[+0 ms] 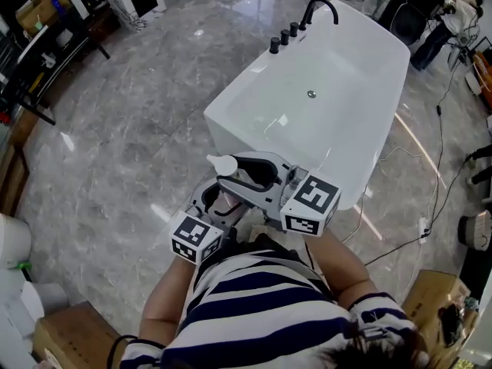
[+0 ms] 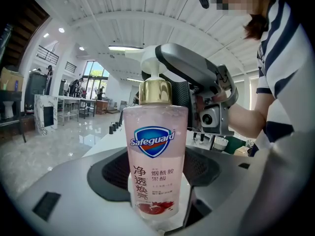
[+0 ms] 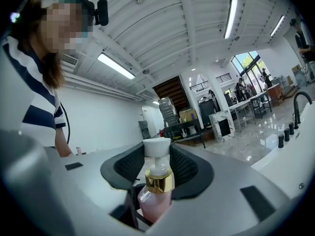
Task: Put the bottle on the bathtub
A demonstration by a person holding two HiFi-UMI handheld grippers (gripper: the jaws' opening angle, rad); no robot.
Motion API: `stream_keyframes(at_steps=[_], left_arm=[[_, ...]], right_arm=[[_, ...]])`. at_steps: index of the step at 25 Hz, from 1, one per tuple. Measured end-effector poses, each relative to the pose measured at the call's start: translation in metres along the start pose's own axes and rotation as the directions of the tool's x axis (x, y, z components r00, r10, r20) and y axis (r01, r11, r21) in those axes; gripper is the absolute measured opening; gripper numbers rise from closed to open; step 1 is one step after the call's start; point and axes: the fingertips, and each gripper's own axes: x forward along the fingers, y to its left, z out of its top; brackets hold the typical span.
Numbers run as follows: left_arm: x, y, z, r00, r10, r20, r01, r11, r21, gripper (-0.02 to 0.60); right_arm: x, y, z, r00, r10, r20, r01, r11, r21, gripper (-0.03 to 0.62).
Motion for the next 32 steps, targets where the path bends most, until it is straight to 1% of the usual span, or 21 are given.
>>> stream_keyframes(at_steps=[3, 9, 16, 19, 23, 26, 29, 32], left_arm=[[0.017, 0.011, 0.002, 1.0, 0.002, -0.002, -0.002, 1.0, 0.003, 0.313], [0.039, 0.026, -0.001, 1.0, 0.0, -0.032, 0.0, 1.0, 0.007, 0.313], [0.062, 0.05, 0.006, 0.999, -0.023, -0.048, 0.025, 0.999, 0.035, 0.313], [0.075, 0.062, 0.009, 0.998, -0.052, -0.045, 0.054, 0.998, 0.042, 0.313], [0.097, 0.086, 0.013, 0.993, -0.108, -0.052, 0.111, 0.993, 0.05, 0.313], [0.114, 0.11, 0.018, 0.985, -0.153, -0.081, 0.159, 0.985, 0.069, 0.313], [0.132, 0.132, 0.024, 0.975, -0.194, -0.106, 0.203, 0.976, 0.083, 0.313], [0.149, 0.157, 0.031, 0.968, -0.222, -0.122, 0.233, 0.969, 0.085, 0.313]], right_arm=[[0.001, -0.02, 0.001, 1.0, -0.012, -0.005, 0.012, 1.0, 0.004, 0.176], [0.001, -0.05, -0.004, 0.999, -0.04, -0.01, 0.04, 0.999, 0.032, 0.176], [0.005, -0.084, 0.001, 0.996, -0.085, 0.021, 0.084, 0.995, 0.047, 0.176], [0.01, -0.102, 0.003, 0.992, -0.121, 0.023, 0.119, 0.991, 0.058, 0.178], [0.02, -0.135, 0.005, 0.985, -0.172, 0.022, 0.17, 0.983, 0.069, 0.178], [0.03, -0.163, 0.008, 0.977, -0.212, 0.031, 0.209, 0.974, 0.089, 0.178], [0.038, -0.191, 0.013, 0.97, -0.237, 0.053, 0.23, 0.967, 0.11, 0.179], [0.05, -0.222, 0.019, 0.962, -0.263, 0.068, 0.252, 0.958, 0.134, 0.179]])
